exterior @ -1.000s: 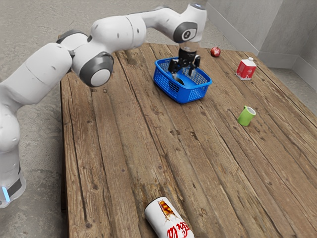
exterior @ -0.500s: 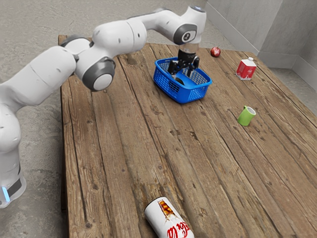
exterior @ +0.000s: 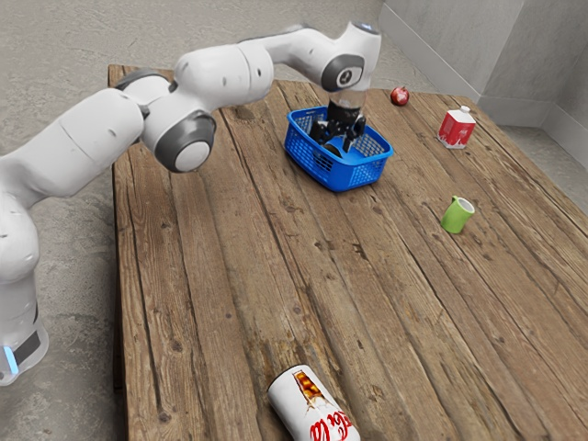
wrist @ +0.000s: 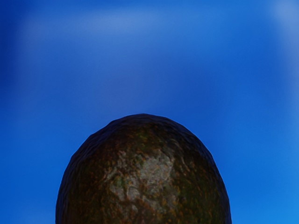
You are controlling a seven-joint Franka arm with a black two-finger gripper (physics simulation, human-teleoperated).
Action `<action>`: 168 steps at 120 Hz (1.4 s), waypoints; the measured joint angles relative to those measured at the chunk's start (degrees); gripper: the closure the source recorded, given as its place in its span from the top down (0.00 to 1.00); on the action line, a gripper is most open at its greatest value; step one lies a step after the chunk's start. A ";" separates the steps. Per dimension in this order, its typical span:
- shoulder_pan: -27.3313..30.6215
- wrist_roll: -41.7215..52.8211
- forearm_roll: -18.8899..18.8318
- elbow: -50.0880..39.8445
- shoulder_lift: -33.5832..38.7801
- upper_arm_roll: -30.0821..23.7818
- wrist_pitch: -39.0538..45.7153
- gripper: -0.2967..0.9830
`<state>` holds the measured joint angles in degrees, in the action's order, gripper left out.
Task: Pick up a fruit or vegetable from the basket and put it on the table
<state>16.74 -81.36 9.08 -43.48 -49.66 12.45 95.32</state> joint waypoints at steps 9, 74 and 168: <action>-0.03 -0.06 0.05 0.31 -0.38 -0.05 0.04 0.77; -0.04 -0.38 0.14 0.74 -1.42 -0.14 0.18 0.72; -1.13 -0.33 0.02 9.16 4.50 -1.30 -5.84 0.39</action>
<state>15.61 -81.68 9.11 -34.32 -45.15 11.15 89.48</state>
